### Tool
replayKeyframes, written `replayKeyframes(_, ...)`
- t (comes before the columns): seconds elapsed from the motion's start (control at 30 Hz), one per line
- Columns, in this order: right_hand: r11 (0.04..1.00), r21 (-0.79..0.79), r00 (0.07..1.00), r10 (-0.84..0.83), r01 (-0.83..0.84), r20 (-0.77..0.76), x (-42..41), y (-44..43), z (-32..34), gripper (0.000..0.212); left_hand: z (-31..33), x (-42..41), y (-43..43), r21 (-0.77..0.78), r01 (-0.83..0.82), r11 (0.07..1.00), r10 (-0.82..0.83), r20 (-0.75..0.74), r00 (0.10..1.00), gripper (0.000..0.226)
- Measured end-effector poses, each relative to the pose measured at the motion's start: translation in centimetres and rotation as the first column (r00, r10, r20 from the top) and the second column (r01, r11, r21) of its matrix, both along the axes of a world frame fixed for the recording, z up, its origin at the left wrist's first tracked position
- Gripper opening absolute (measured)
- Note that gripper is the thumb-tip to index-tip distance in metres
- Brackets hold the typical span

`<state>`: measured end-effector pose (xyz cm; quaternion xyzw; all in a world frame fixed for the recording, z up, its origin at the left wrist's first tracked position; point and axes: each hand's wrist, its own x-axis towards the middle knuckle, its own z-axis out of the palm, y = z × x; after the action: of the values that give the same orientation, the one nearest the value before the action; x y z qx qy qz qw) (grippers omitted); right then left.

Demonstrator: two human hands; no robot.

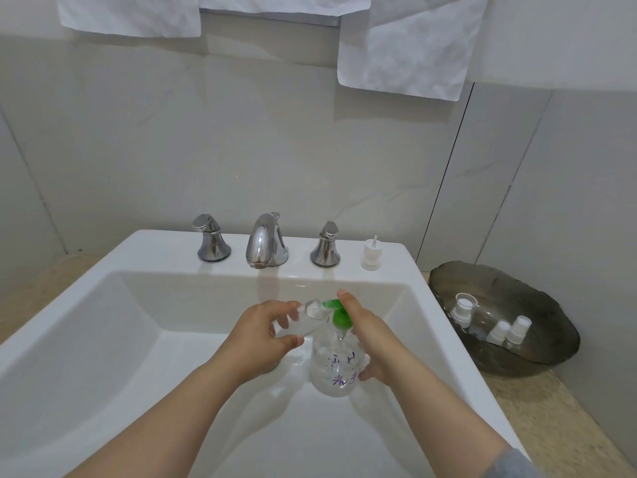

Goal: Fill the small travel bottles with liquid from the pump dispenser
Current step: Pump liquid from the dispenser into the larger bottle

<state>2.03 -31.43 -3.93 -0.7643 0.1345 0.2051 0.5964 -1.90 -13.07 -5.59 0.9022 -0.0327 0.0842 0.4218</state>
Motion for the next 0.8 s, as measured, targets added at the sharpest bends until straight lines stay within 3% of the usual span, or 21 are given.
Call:
replayKeyframes(0.27, 1.000, 0.018, 0.999, 0.005, -0.004, -0.054, 0.35, 0.02, -0.02, 0.072, 0.54, -0.01, 0.01, -0.029, 0.003, 1.000, -0.003, 0.024, 1.000, 0.027)
replayKeyframes(0.7, 1.000, 0.025, 1.000, -0.002, 0.003, -0.031, 0.15, 0.00, 0.16, 0.066, 0.46, -0.13, -0.10, -0.030, -0.005, 1.000, 0.005, 0.021, 1.000, 0.027)
replayKeyframes(0.8, 1.000, 0.012, 1.000, -0.011, 0.011, -0.011, 0.03, -0.14, 0.30, 0.055, 0.33, -0.17, -0.23, -0.006, -0.004, 1.000, 0.004, 0.021, 1.000, 0.028)
